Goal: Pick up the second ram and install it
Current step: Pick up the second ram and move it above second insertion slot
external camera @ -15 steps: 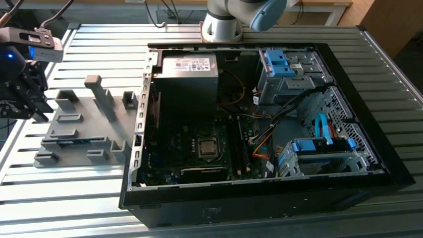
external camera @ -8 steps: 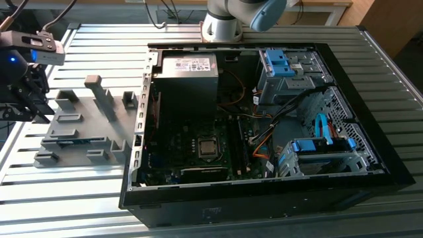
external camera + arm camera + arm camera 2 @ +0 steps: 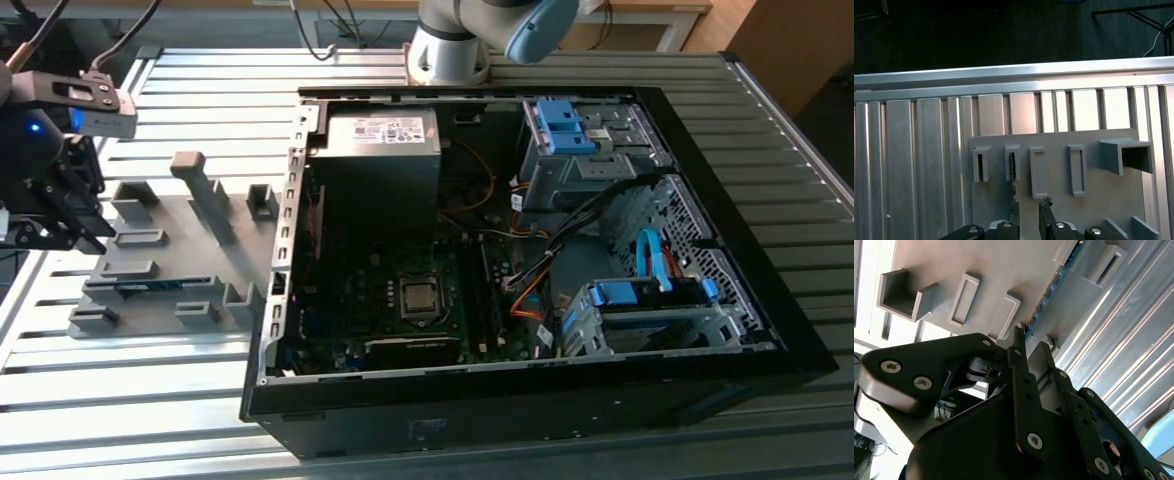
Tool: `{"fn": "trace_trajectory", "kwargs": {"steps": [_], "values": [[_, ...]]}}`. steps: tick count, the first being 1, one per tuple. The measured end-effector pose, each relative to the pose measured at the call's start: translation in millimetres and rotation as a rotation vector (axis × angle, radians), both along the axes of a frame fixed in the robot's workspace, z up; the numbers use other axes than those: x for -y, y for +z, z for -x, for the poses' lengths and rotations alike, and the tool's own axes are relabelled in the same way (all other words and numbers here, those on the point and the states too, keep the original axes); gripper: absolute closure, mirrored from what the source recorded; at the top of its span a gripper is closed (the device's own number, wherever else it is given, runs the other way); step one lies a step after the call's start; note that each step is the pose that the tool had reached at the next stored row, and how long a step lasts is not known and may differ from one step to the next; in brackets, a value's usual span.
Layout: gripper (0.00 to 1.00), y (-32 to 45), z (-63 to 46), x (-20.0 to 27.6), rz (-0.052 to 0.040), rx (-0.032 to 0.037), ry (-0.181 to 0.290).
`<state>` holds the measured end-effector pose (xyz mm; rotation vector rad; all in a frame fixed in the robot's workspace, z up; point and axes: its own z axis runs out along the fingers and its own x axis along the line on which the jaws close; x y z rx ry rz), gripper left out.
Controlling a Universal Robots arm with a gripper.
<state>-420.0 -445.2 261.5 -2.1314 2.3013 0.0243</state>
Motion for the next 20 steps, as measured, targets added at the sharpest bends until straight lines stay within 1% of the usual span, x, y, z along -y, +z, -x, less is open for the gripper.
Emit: {"fn": "trace_trajectory", "kwargs": {"steps": [4, 9, 12, 14, 15, 17, 20], "values": [[0.70, -3.7, 0.0, 0.0, 0.0057, 0.0005, 0.000], [0.70, -7.6, 0.0, 0.0, 0.0087, 0.0007, 0.000], [0.70, -8.0, 0.1, 0.0, 0.0091, 0.0006, 0.000], [0.69, -8.6, 0.1, 0.0, 0.0090, 0.0012, 0.000], [0.63, -9.1, 0.0, 0.0, 0.0089, 0.0020, 0.001], [0.63, -10.4, 0.0, -0.1, 0.0094, 0.0031, 0.003], [0.63, -13.0, 0.1, -0.1, 0.0169, 0.0047, 0.003]]}}
